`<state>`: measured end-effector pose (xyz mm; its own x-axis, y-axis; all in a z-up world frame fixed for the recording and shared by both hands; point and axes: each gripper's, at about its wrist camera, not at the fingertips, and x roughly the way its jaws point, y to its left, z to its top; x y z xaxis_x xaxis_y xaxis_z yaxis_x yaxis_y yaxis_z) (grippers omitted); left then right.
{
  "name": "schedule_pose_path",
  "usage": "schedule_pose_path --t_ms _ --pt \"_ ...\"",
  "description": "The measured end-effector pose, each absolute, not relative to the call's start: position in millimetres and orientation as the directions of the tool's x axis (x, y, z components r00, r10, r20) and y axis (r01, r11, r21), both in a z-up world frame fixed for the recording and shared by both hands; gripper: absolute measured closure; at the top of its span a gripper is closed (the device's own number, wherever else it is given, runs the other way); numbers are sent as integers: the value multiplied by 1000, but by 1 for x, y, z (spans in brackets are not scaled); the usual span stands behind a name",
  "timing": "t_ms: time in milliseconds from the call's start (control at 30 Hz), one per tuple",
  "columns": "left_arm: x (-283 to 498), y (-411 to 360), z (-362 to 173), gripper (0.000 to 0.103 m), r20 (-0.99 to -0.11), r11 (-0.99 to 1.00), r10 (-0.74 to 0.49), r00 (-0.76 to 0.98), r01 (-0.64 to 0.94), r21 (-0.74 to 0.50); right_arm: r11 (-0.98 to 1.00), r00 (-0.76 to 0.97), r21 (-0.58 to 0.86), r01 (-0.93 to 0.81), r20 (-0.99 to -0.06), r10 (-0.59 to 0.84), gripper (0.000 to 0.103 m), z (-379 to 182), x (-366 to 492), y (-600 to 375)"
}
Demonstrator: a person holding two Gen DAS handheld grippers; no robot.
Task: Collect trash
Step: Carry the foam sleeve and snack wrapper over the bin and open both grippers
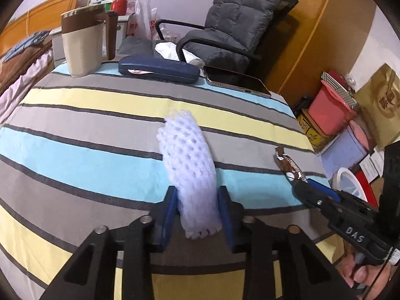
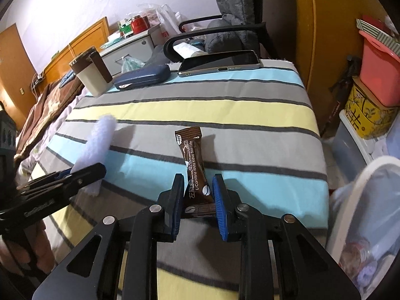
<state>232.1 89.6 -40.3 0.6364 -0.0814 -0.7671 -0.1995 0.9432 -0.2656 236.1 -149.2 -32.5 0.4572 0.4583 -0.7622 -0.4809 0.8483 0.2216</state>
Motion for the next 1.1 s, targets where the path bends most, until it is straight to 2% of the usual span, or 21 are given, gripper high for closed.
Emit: schedule_pose_path --t_ms 233,1100 --pt "213 65 -27 75 -750 965 -89 655 -130 -228 853 482 239 -464 -740 470 77 -20 222 -157" --pt "144 -12 22 75 -687 972 -195 700 41 -233 888 585 239 -393 -680 442 77 9 168 -201"
